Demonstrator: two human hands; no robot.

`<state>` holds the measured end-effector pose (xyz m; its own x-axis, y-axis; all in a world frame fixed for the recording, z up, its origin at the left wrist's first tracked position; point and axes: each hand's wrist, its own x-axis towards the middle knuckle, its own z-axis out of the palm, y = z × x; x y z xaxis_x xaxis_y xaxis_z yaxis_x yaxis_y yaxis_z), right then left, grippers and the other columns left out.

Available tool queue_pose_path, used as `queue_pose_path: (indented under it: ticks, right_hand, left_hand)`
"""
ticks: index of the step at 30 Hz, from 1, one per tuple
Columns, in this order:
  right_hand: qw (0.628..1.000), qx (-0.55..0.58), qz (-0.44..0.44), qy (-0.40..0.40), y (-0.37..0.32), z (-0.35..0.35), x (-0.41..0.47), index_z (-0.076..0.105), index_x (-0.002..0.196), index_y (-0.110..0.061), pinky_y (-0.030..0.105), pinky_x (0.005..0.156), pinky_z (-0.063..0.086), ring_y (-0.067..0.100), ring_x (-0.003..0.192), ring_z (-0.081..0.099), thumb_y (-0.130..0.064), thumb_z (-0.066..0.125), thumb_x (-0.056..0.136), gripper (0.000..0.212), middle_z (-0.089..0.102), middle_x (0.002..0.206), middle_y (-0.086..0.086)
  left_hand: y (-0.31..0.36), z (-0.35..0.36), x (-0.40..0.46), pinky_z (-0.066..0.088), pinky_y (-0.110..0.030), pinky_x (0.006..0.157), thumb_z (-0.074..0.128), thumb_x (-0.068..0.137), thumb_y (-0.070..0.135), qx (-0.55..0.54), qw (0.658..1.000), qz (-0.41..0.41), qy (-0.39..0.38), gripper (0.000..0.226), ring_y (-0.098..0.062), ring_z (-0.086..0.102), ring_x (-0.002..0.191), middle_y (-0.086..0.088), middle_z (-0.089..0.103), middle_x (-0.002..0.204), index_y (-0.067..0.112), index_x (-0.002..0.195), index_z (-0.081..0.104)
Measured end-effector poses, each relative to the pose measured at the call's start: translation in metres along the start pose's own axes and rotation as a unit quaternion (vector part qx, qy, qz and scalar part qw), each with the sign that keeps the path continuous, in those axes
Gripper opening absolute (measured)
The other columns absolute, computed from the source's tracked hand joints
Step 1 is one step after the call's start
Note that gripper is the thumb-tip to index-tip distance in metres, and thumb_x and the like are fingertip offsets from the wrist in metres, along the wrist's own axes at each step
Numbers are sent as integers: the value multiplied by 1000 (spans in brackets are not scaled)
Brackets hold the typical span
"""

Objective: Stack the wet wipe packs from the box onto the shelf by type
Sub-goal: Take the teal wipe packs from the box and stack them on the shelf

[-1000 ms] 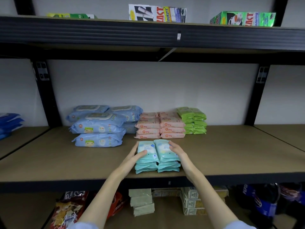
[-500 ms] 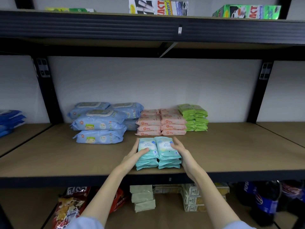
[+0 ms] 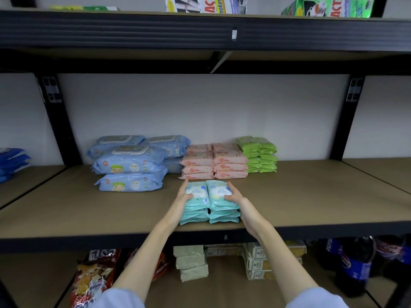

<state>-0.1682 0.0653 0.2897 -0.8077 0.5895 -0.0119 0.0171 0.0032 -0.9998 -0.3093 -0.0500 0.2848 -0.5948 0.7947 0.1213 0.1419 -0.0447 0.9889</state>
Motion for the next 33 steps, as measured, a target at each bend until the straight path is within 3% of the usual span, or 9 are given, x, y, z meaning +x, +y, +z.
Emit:
queue_pose_path:
  ticks: [6, 11, 16, 18, 21, 24, 28, 30, 33]
  right_hand:
    - [1000, -12, -6, 1, 1, 0, -1, 20, 148, -32, 34, 114, 19, 16, 141, 24, -32, 42, 96, 57, 23, 154, -6]
    - [1000, -18, -6, -2, 0, 3, 0, 18, 149, -29, 18, 84, 41, 16, 118, 48, -20, 47, 93, 63, 34, 148, -2]
    - [1000, -17, -1, 0, 0, 3, 3, 19, 149, -27, 18, 86, 41, 16, 122, 46, -19, 46, 93, 62, 33, 149, 0]
    - [1000, -22, -7, 2, -1, 3, 2, 18, 149, -28, 23, 96, 34, 14, 128, 38, -26, 45, 94, 61, 29, 150, -4]
    - [999, -16, -30, 2, -3, 1, -2, 16, 149, -27, 30, 113, 22, 14, 138, 28, -39, 50, 91, 68, 24, 153, -8]
    - [997, 14, -50, 62, -6, 2, -13, 23, 148, -22, 29, 109, 30, 13, 129, 40, -41, 59, 84, 76, 34, 150, -2]
    - [970, -85, -167, 157, 17, 11, -60, 40, 139, -19, 25, 108, 30, 12, 134, 36, -17, 59, 91, 52, 42, 139, -6]
    - [939, -198, -227, 168, 44, 17, -90, 42, 134, -27, 25, 111, 26, 9, 136, 33, -20, 60, 89, 49, 42, 140, -7]
    - [931, -262, -208, 146, 89, 23, -121, 44, 128, -33, 30, 110, 28, 8, 131, 36, -27, 58, 87, 43, 43, 137, -7]
  left_hand:
    - [-1, -2, 0, 28, -29, 108, 45, 90, 19, -18, 1000, -1, -5, 65, -14, 31, 134, 1, 23, 152, 22, 147, 15]
    - [-2, -2, 0, 30, -22, 93, 50, 92, 14, 31, 999, -22, -16, 67, -7, 38, 116, 10, 35, 133, 25, 147, 14]
    - [2, -7, -1, 30, -29, 107, 56, 70, 34, 45, 998, -28, -22, 85, -13, 35, 131, 5, 26, 151, 31, 146, 17]
    - [2, -8, 0, 27, -30, 110, 55, 66, 39, 56, 998, -30, -22, 88, -14, 31, 135, 5, 22, 152, 31, 145, 19]
    - [4, -8, -4, 31, -27, 104, 64, 74, 42, 46, 998, -24, -24, 85, -11, 38, 127, 6, 29, 148, 29, 145, 21]
    - [8, -8, -17, 33, -22, 95, 55, 91, 26, 23, 1000, -5, 2, 62, -5, 42, 115, 8, 38, 137, 23, 145, 24]
    - [-1, -16, -64, 33, -29, 109, 58, 90, 21, 192, 978, 85, 7, 60, -9, 40, 128, 5, 40, 142, 24, 143, 29]
    - [-12, -19, -96, 29, -27, 110, 55, 92, 25, 286, 951, 117, 14, 59, -4, 34, 130, 10, 36, 143, 28, 143, 28]
    - [-38, -19, -138, 28, -29, 110, 51, 93, 29, 356, 926, 124, 29, 56, -6, 30, 133, 11, 33, 145, 29, 143, 26]
